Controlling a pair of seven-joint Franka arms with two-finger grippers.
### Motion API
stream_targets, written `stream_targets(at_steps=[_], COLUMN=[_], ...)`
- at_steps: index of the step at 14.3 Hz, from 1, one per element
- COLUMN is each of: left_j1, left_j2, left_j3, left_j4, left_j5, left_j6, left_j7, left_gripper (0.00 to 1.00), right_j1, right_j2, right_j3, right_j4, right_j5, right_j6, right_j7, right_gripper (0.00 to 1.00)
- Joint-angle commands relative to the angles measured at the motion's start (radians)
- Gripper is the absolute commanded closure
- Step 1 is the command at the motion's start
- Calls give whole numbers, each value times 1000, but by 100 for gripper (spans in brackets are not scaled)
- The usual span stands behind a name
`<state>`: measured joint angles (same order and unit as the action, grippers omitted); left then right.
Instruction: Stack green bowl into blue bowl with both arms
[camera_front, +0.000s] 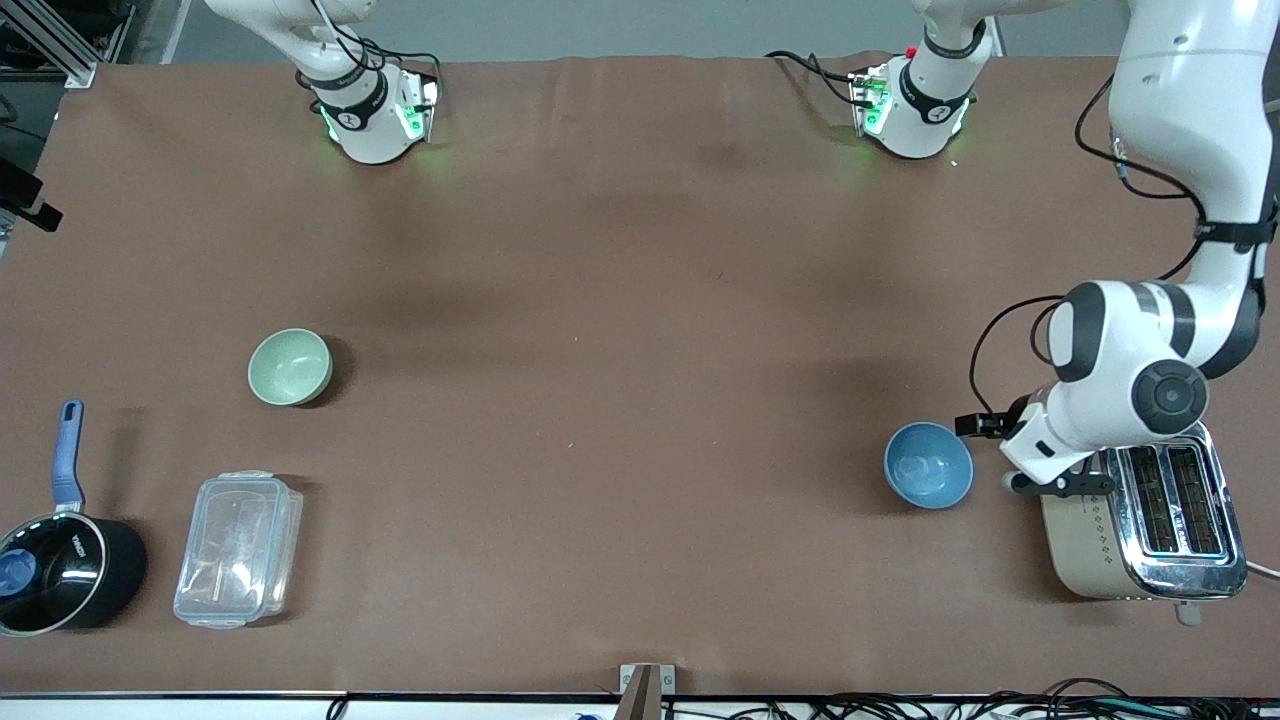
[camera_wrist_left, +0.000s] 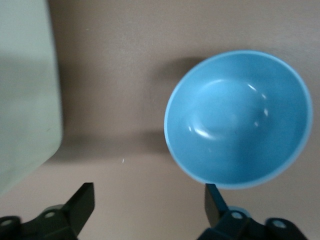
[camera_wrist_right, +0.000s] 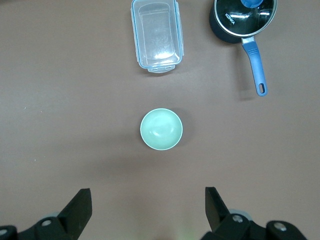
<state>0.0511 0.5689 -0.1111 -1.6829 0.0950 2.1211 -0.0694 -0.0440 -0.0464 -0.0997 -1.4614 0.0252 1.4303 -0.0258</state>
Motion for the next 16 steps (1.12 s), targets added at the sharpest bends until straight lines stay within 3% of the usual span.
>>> stream_targets(at_steps=[1, 3, 5, 9, 12, 14, 16], left_j1=[3, 4, 4, 1, -5, -11, -19], left_j2=[37, 71, 91, 126, 129, 126, 121], left_j3=[-2, -2, -2, -4, -6, -10, -25], left_j4=[20, 44, 49, 64, 75, 94, 113], left_j5=[19, 8, 5, 3, -30, -31, -31], left_j6=[37, 40, 58, 82, 82, 82, 77], left_j7=[-1, -7, -9, -16, -20, -13, -15], left_gripper=[21, 34, 42, 60, 83, 96, 99], right_j1=[7, 21, 27, 24, 9, -17, -62], right_j2=[7, 5, 5, -44, -38, -15, 90], right_j3=[-6, -3, -3, -5, -6, -6, -6], right_j4=[15, -11, -129, -481, -759, -845, -862], right_j5=[7, -4, -7, -8, -24, -33, -33], right_j6=[-22, -51, 16, 301, 629, 784, 931], right_j7=[3, 4, 6, 0, -3, -28, -92], right_gripper=[0, 0, 0, 0, 0, 0, 0])
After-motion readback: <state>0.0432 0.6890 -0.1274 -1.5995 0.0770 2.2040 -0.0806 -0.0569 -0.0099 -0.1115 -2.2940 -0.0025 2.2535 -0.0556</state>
